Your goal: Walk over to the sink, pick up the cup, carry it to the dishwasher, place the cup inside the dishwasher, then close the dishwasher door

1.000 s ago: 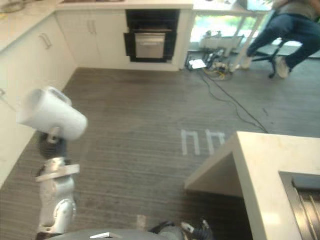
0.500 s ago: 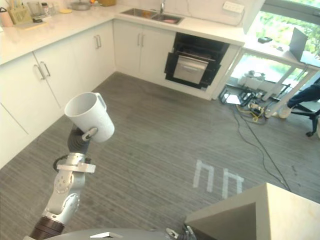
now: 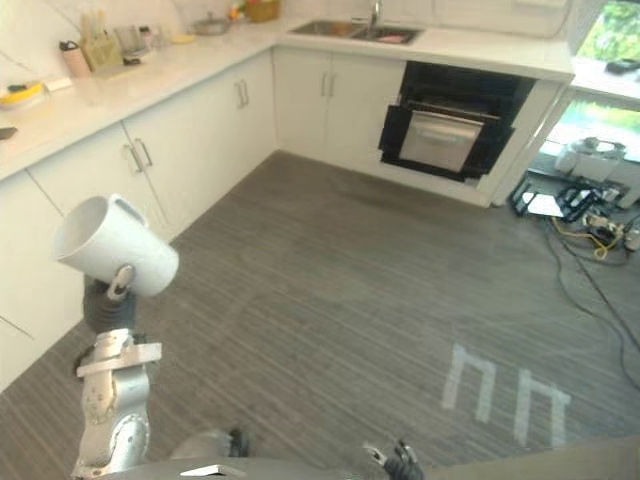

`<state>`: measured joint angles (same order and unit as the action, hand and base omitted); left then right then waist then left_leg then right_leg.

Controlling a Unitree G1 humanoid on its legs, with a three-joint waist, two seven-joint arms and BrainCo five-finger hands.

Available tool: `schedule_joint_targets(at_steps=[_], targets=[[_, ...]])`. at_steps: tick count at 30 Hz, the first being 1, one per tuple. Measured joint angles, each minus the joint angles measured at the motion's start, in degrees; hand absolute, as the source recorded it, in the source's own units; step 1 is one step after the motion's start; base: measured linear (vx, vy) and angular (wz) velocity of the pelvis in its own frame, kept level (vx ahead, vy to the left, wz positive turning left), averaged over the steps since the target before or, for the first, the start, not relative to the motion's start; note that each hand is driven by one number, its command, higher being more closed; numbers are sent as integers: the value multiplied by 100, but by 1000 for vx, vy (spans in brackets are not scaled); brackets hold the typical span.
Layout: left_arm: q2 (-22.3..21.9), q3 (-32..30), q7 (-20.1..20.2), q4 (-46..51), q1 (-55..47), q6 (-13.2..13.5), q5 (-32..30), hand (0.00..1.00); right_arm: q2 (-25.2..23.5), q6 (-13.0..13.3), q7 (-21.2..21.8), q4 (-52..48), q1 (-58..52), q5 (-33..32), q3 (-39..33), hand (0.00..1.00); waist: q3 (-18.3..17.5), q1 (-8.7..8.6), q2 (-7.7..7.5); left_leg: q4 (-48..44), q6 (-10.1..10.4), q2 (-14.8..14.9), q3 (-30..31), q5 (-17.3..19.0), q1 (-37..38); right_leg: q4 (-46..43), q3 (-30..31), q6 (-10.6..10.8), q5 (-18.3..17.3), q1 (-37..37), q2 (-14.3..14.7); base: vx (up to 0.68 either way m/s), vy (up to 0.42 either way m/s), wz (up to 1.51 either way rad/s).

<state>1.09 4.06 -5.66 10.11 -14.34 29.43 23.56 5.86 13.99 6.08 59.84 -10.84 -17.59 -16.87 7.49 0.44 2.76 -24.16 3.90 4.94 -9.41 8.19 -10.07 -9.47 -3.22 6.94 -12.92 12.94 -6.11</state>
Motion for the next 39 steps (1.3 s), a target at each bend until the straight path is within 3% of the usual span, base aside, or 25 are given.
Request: schedule_joint_targets(at_steps=[1,3,6,7,8,9,11,12,13,15,17,20,21,23,24,25,27,28,29,31,33,35,36,38,39], targets=[[2,-60,2,24,-47,4,-2,100,-63,1,-7,20,-3,0,3,0,24,87,-41,-400,27,48,2,239,-106,-78,-25,-191,-65,3,140,262,29,-26],[-18,-163,58,20,-152,-3,21,100,-72,-12,-72,43,71,-1,3,0,71,212,-75,-1411,-109,143,143,537,-492,27,165,-282,-148,182,81,264,117,-32],[32,-132,370,-34,-29,-36,117,100,-44,-25,-169,105,139,6,-16,0,-4,249,-263,-888,-438,-220,258,695,-535,-533,278,-31,-528,-27,-225,211,151,-24],[101,-136,476,-141,124,-82,168,100,-105,-24,-156,161,126,49,-21,0,-30,201,-358,-886,-590,-362,186,782,-424,-2198,339,207,-714,-531,-354,358,104,5],[196,-121,543,-127,179,-152,207,100,-151,-21,-154,207,56,152,-25,0,-50,180,-533,-874,-700,-580,119,890,-153,-3409,341,536,-237,-846,-532,483,147,3],[175,-118,561,-64,166,-191,214,100,-143,-17,-150,243,12,179,-36,0,-46,185,-597,-835,-712,-670,73,967,-9,-3668,217,667,-50,-906,-699,497,179,-17],[275,121,560,166,163,-258,211,100,-208,9,-155,263,-65,201,-237,0,-60,138,-528,-261,-768,-817,16,1032,620,-4701,-77,141,1492,-1436,-1053,371,165,-19],[318,253,504,272,173,-281,197,100,-247,57,-133,220,-92,187,-259,0,-56,95,-456,52,-826,-821,35,966,871,-5124,-91,-12,1379,-1750,-1047,285,118,-14],[360,344,462,311,235,-281,164,100,-301,125,-129,114,-152,170,-299,0,-53,46,-446,340,-868,-817,84,903,1111,-5425,-177,-243,824,-2120,-934,361,119,-8],[350,628,390,248,524,-346,94,100,-386,257,-123,-116,-202,98,-290,0,-12,-115,-303,961,-844,-717,332,825,1631,-5138,-665,-462,-6,-2803,-517,437,54,23],[338,1033,403,96,930,-373,72,100,-585,344,-126,-354,-429,-32,-304,0,54,-204,-373,1322,-731,-570,565,827,2097,-3689,-1092,-453,-132,-3311,-223,580,-25,76],[296,1186,473,-22,1061,-441,64,100,-755,468,-125,-445,-672,-301,-336,0,73,-324,-344,1284,-581,-304,789,1245,2711,-1027,-801,-424,731,-3432,154,462,-70,71],[287,1186,468,-10,1048,-441,64,100,-753,482,-124,-471,-707,-329,-277,0,70,-330,-351,1235,-573,-285,784,1361,2846,-795,-680,-420,854,-3434,154,765,-159,61],[181,1132,457,29,847,-428,66,100,-608,429,-124,-565,-750,-344,-88,0,-15,-383,-272,826,-537,-131,744,1682,3232,-1364,-583,-627,1666,-3483,162,734,-161,50],[147,1133,462,30,793,-425,65,100,-547,419,-122,-647,-733,-347,-46,0,-25,-381,-192,629,-531,-57,732,1666,3231,-1620,-641,-704,1648,-3508,161,671,-164,20],[31,1136,461,61,708,-420,65,100,-388,325,-129,-904,-672,-340,-8,0,-17,-372,62,131,-507,162,711,1520,3161,-2066,-743,-734,1192,-3508,267,681,-193,4],[-121,1135,461,67,671,-423,53,100,-262,162,-129,-1249,-635,-325,93,0,-4,-378,244,-1065,-150,395,801,826,2804,-2383,-848,-808,607,-3279,443,685,-181,-2],[-216,1132,456,79,595,-424,28,100,-237,49,-141,-1423,-662,-305,111,0,19,-357,262,-2229,221,552,906,-365,2220,-2300,-803,-823,315,-2972,600,786,-145,-4],[-313,1139,456,83,465,-440,-21,100,-197,44,-150,-1524,-677,-312,186,0,57,-335,362,-3450,412,750,959,-1156,1496,-1963,-812,-923,187,-2501,758,767,-132,-2],[-392,1130,452,80,307,-463,-31,100,-159,77,-169,-1576,-684,-347,212,0,125,-238,381,-4498,146,861,828,-430,445,-1273,-781,-968,183,-1681,923,682,-89,-22],[-366,1003,478,91,251,-447,-30,100,-132,139,-169,-1569,-664,-483,228,0,120,7,263,-3947,-43,869,381,237,-134,-683,-591,-946,236,-1011,936,535,-47,-54],[-366,814,492,207,164,-423,-28,100,-132,351,-317,-1659,-483,-623,265,0,124,153,188,-2085,-70,841,-22,565,-386,-328,-245,-877,194,-498,924,545,39,-79],[-359,750,493,284,66,-378,-28,100,-137,434,-459,-1733,-377,-724,276,0,119,161,152,-1017,-62,705,65,514,-403,-309,-32,-809,123,-383,880,738,171,-103],[-330,757,479,306,-100,-275,-66,100,-186,687,-885,-2045,-200,-880,272,0,92,294,35,721,77,383,648,-95,-314,-359,498,-626,-197,-231,685,573,246,-130],[-326,753,463,306,-186,-188,-153,100,-222,780,-1112,-2144,-139,-931,279,0,93,337,-24,822,140,371,649,-477,-277,-419,723,-527,-391,-136,585,540,366,-134]])
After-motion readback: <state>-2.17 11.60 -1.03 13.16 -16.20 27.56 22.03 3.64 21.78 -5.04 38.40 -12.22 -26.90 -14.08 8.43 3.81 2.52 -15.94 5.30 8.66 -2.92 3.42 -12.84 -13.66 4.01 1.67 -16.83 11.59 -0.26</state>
